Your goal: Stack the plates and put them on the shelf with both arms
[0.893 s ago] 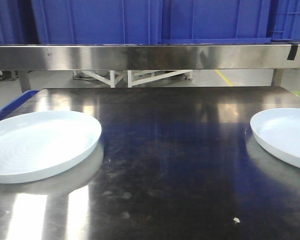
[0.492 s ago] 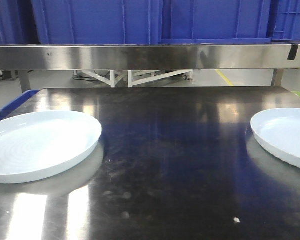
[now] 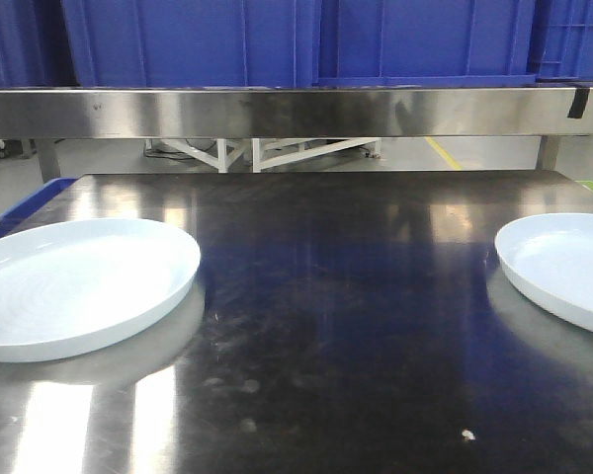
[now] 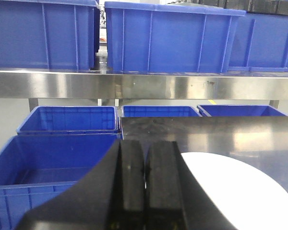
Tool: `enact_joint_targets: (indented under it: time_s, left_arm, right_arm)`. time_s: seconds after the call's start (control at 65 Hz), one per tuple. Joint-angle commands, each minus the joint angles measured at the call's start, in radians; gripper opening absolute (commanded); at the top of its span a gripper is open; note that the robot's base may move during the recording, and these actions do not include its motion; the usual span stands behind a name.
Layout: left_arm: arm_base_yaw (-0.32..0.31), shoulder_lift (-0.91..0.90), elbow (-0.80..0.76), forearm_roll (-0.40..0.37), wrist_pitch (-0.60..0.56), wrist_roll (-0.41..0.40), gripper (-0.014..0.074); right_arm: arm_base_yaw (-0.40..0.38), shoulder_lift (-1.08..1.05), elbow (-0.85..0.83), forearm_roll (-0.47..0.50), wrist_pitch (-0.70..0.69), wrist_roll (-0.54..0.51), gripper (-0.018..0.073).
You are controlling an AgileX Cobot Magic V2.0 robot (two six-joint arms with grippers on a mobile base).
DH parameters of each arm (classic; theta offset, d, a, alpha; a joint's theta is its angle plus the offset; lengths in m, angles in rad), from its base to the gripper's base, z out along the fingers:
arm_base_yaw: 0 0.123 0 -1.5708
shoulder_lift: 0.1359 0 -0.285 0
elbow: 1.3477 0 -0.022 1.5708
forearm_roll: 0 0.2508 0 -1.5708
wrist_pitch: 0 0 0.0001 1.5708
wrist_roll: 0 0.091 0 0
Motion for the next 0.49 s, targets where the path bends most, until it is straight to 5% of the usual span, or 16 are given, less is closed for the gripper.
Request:
enact_joint_targets:
  time_s: [0.0,0.108,0.308,0.477]
  left_arm:
    - [-0.008,0.122,-0.138,-0.002,-0.105,-0.004,0.0083]
    - [-0.008,0.368,-0.378,0.032,-0.032,-0.004,0.0083]
    - [-0.008,0.843,-0.96,0.088,0.395,-0.004,0.0083]
    - [-0.008,1.081,-1.262,0.097,0.728,0.022,0.0083]
  right_arm:
    - [-0.007,-0.019,-0.001,-0.011,-0.088,-0.006,0.0022]
    - [-0.007,-0.019,-0.001,-0.011,-0.088,-0.006,0.0022]
    - [-0.007,-0.019,-0.001,-0.011,-0.088,-0.006,0.0022]
    - [-0.007,-0.019,-0.001,-0.011,-0.088,-0.006,0.0022]
